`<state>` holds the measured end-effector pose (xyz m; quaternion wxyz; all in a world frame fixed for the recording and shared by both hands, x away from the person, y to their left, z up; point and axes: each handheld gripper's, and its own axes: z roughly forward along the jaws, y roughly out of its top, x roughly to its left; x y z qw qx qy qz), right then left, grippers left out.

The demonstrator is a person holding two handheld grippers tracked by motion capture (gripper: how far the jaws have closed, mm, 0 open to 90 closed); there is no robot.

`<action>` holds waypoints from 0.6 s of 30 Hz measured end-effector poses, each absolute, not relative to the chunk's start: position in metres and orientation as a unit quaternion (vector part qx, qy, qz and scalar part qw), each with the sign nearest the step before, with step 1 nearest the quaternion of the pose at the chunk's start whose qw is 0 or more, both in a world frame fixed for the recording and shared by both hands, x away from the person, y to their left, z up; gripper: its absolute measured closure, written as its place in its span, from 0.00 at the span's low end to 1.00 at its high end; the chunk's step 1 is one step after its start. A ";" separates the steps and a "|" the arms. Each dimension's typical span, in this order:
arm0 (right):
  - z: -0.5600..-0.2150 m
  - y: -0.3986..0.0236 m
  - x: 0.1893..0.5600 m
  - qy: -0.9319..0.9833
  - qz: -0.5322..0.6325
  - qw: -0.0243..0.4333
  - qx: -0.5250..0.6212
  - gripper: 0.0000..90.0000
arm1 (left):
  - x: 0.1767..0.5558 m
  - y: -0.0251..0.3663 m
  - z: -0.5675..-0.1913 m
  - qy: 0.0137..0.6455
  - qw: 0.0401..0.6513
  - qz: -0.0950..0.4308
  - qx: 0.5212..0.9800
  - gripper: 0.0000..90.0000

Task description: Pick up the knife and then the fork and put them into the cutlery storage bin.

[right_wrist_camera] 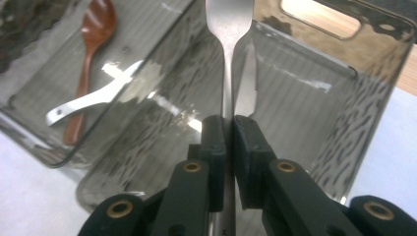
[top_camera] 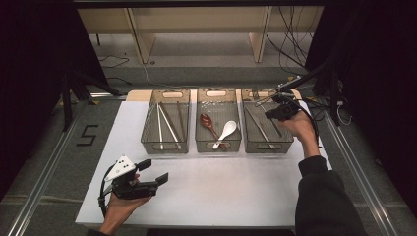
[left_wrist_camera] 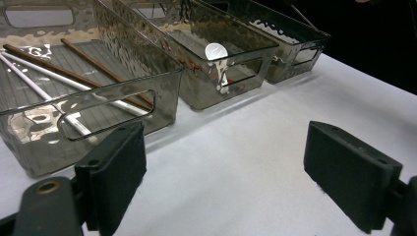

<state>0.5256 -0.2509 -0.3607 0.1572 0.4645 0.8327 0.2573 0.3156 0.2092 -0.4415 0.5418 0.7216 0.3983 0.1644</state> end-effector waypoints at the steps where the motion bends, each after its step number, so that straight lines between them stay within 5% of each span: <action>1: -0.362 -0.252 0.526 0.831 0.257 0.158 0.468 0.94 | 0.315 0.209 -0.441 0.398 0.542 0.164 0.721 0.17; 18: -0.378 -0.261 0.526 0.819 0.254 0.161 0.489 0.93 | 0.315 0.209 -0.441 0.398 0.542 0.165 0.722 0.17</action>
